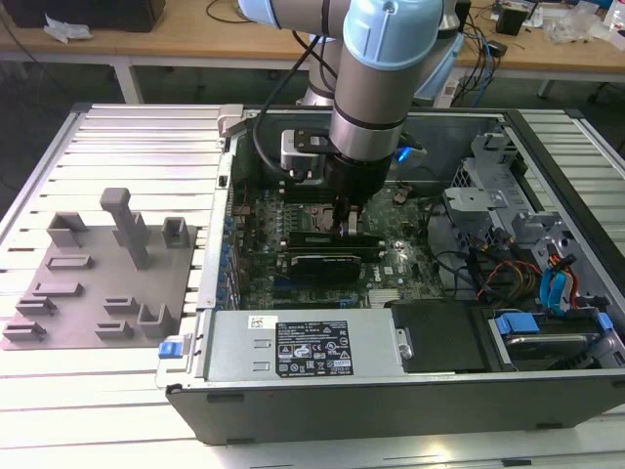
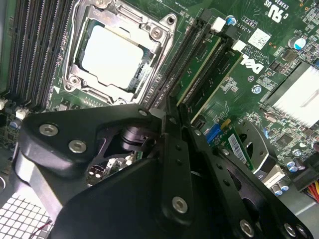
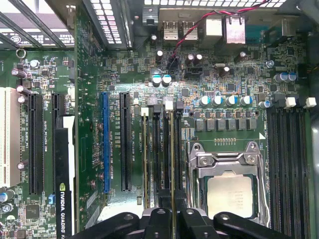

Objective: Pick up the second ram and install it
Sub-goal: 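Insert the second ram into the second slot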

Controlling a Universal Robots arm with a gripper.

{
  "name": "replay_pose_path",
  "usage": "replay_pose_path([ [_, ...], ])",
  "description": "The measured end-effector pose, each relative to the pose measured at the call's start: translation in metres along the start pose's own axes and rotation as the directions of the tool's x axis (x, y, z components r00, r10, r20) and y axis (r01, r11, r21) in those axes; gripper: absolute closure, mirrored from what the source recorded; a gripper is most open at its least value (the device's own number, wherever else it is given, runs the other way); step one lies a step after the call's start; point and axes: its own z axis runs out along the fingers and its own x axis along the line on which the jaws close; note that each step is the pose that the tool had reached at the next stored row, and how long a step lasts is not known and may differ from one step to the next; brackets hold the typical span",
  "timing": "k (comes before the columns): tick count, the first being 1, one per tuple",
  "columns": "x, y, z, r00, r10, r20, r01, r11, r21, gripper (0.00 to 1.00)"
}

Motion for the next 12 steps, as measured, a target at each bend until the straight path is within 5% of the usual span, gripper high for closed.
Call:
replay_pose_path([
  [12,0.0003,-0.001,0.0041,1.0,-0.007,-0.0003,0.007,1.0,-0.0012,0.89],
])
